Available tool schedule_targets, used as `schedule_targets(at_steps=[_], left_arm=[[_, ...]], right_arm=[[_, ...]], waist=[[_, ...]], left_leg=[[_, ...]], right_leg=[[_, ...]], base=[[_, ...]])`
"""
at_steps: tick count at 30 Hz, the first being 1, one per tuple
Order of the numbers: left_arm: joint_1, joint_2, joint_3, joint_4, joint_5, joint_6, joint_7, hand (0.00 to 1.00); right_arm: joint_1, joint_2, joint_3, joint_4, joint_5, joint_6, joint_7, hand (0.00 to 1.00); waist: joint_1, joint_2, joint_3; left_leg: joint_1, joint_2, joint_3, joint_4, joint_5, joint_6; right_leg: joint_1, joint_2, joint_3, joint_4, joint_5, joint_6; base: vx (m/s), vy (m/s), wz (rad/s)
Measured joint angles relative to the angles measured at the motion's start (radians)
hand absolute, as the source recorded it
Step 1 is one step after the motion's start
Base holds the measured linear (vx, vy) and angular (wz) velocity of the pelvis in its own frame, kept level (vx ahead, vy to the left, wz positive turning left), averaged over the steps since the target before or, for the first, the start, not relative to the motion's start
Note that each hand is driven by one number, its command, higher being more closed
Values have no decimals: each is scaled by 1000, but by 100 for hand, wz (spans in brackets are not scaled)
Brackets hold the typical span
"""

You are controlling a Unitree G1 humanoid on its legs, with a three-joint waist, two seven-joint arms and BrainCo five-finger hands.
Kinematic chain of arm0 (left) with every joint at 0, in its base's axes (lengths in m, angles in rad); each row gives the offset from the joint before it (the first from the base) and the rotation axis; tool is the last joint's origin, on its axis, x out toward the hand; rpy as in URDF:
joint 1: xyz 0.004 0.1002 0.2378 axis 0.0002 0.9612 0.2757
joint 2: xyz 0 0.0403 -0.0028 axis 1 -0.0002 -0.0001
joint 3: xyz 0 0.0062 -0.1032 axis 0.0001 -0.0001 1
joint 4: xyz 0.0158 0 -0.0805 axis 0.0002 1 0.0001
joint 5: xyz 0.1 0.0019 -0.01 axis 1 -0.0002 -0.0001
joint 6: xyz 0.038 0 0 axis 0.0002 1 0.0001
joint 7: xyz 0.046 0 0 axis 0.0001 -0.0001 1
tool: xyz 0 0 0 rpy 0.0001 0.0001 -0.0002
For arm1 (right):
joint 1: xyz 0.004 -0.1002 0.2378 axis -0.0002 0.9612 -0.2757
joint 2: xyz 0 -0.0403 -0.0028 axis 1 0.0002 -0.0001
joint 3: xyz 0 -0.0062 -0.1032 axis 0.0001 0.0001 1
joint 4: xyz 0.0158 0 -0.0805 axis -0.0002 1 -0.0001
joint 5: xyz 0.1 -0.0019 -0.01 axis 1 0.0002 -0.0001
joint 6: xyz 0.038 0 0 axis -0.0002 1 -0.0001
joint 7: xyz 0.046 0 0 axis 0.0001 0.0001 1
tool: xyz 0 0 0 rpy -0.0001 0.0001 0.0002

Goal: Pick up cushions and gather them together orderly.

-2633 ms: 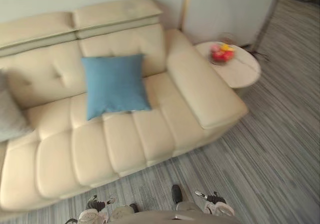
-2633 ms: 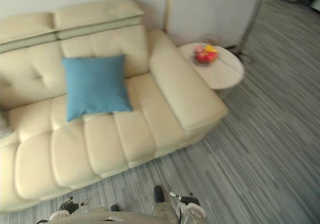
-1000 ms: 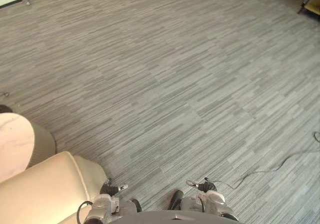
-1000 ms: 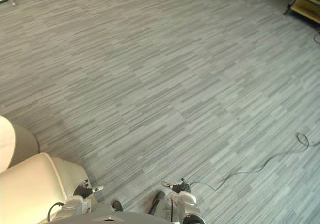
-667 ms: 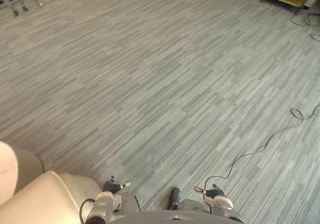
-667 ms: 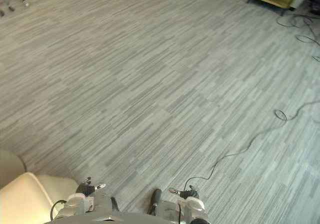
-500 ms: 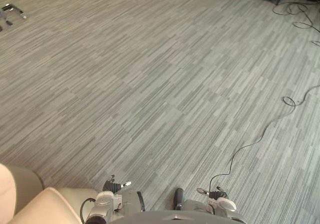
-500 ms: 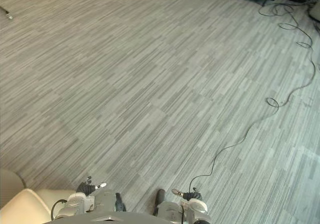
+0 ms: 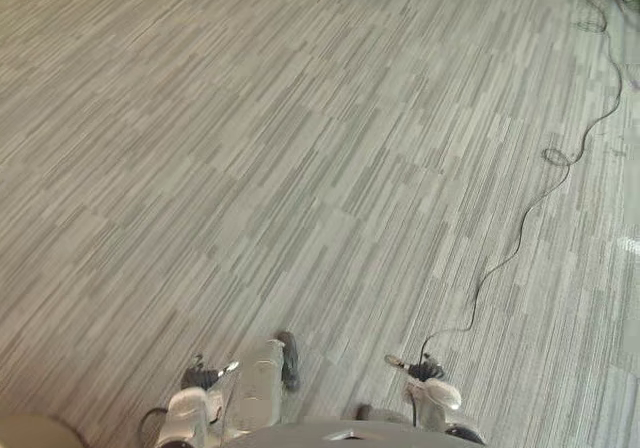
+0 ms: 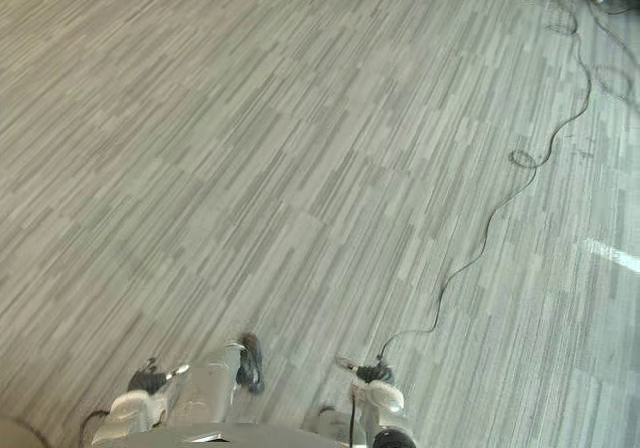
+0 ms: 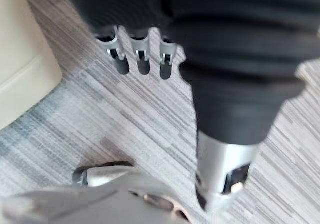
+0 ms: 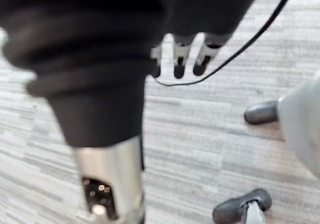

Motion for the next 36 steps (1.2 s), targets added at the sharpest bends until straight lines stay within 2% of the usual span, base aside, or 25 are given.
schedule_targets(at_steps=[1,2,3,4,5,8,11,13,14,15,16,17,19,20,21,23,24,25,26,27,29,32,34,35,36], left_arm=[[-3,6,-1,5,0,1,0,0],[-2,15,-5,10,0,4,1,0],[-2,20,-8,9,0,9,1,0],[-1,28,-24,7,0,16,1,0],[-1,28,-33,0,-1,18,0,0],[-3,9,-44,-33,-3,17,-1,0],[-18,-15,-63,-34,-18,18,-5,0],[-28,-37,-64,-28,-17,17,-9,0],[-33,-32,-69,-14,-17,18,-8,0],[-35,-29,-78,-3,-16,17,-7,0],[-34,-26,-86,9,-14,17,-8,0],[-49,-41,-97,31,-7,18,-9,0],[-64,-45,-104,41,17,14,-13,0],[-62,-45,-99,49,22,13,-10,0],[-60,-44,-98,53,24,13,-9,0],[-49,-46,-96,52,24,13,-9,0],[-40,-56,-74,50,24,13,-9,0],[-40,-66,-43,45,23,15,-9,0],[-32,-73,-26,32,20,14,-9,0],[-25,-74,-14,14,7,13,-9,0],[-24,-74,10,-8,-13,13,-8,0],[-19,-84,30,-63,-24,12,4,0],[-21,-87,38,-88,-30,11,25,0],[-22,-89,42,-91,-31,11,29,0],[-22,-98,48,-98,-38,8,41,0]], right_arm=[[9,8,-4,2,1,0,2,0],[8,9,-16,-4,4,0,4,0],[9,8,-20,-4,4,0,5,0],[9,8,-34,-12,5,-1,10,0],[9,2,-35,-16,5,-1,14,0],[15,-2,-33,-53,2,-1,15,0],[19,-3,-34,-72,4,-8,17,0],[19,-11,-36,-85,8,-16,17,0],[19,-11,-34,-90,8,-18,18,0],[18,-11,-34,-90,9,-19,19,0],[19,-16,-34,-85,10,-18,19,0],[-7,-36,-34,-65,7,-17,20,0],[-46,-47,-47,-19,7,-15,19,0],[-46,-52,-52,-10,6,-12,19,0],[-38,-54,-52,-12,6,-13,19,0],[-26,-54,-58,-12,7,-12,19,0],[-20,-52,-73,-13,7,-12,18,0],[-6,-53,-80,-18,10,-14,14,0],[8,-58,-78,-40,11,-15,13,0],[15,-55,-69,-49,25,-17,13,0],[21,-36,-62,-49,44,-17,13,0],[39,-31,-43,-50,69,-17,4,0],[39,-31,-33,-50,85,-18,-5,0],[39,-29,-34,-50,88,-18,-5,0],[40,-22,-42,-47,88,-18,-6,0]], waist=[[-1,-8,0],[-3,-24,2],[-6,-31,4],[-19,-34,9],[-25,-32,16],[-36,-16,24],[-69,-20,29],[-87,-14,35],[-101,-10,37],[-110,-11,37],[-120,-19,40],[-121,15,60],[-126,11,90],[-129,19,88],[-135,29,87],[-134,41,81],[-137,56,75],[-137,78,72],[-131,101,70],[-123,111,65],[-110,100,72],[-74,78,73],[-59,71,72],[-56,67,72],[-46,60,70]], left_leg=[[14,-6,8,3,-8,18],[53,-21,17,1,-25,37],[79,-29,19,-2,-34,47],[144,-38,16,-18,-54,55],[216,-39,11,-37,-67,59],[391,-28,3,-158,-81,43],[500,-14,-16,-246,-104,9],[585,7,-11,-301,-104,5],[628,25,-15,-333,-102,2],[657,38,-19,-350,-102,1],[695,40,-33,-374,-102,-9],[719,65,-62,-396,-73,-32],[726,5,-158,-453,-57,-42],[720,-6,-162,-461,3,-51],[710,9,-151,-400,37,-54],[695,33,-173,-302,35,-58],[631,61,-207,-131,40,-67],[533,90,-232,90,99,-121],[429,128,-255,317,259,-167],[346,169,-251,497,279,-163],[256,207,-198,642,216,-115],[119,214,-113,626,116,-77],[20,189,-35,378,52,-67],[8,175,-23,289,53,-67],[4,130,-17,71,87,-71]], right_leg=[[-35,-11,5,96,3,21],[-96,-32,11,271,41,82],[-129,-43,11,370,84,108],[-190,-70,-1,565,190,125],[-234,-89,-43,712,203,94],[-349,-102,-162,835,161,6],[-467,-103,-253,730,117,-22],[-511,-94,-321,555,108,-48],[-528,-67,-333,399,133,-61],[-536,-49,-324,255,186,-59],[-518,-37,-313,77,359,-66],[-472,4,-334,44,429,-123],[-471,-10,-300,115,365,-151],[-457,-11,-298,151,321,-159],[-432,-2,-302,180,272,-155],[-398,22,-306,179,230,-152],[-354,43,-322,156,206,-147],[-304,71,-339,125,190,-145],[-243,102,-353,86,173,-157],[-194,125,-350,63,151,-169],[-103,135,-337,31,122,-166],[54,131,-305,-90,111,-147],[156,98,-279,-178,116,-94],[175,83,-272,-190,119,-80],[211,55,-258,-211,112,-70]], base=[[510,163,5],[523,169,3],[518,135,6],[481,83,12],[460,56,9],[427,-24,-5],[464,-137,13],[503,-201,7],[447,-191,24],[599,-278,43],[644,-295,33],[717,-342,18],[558,-286,-9],[448,-248,-8],[369,-198,-6],[270,-131,7],[295,-117,14],[467,-117,10],[483,-81,-1],[521,-61,-9],[360,-44,-6],[489,-7,-19],[537,123,-40],[593,207,-39],[619,258,-53]])
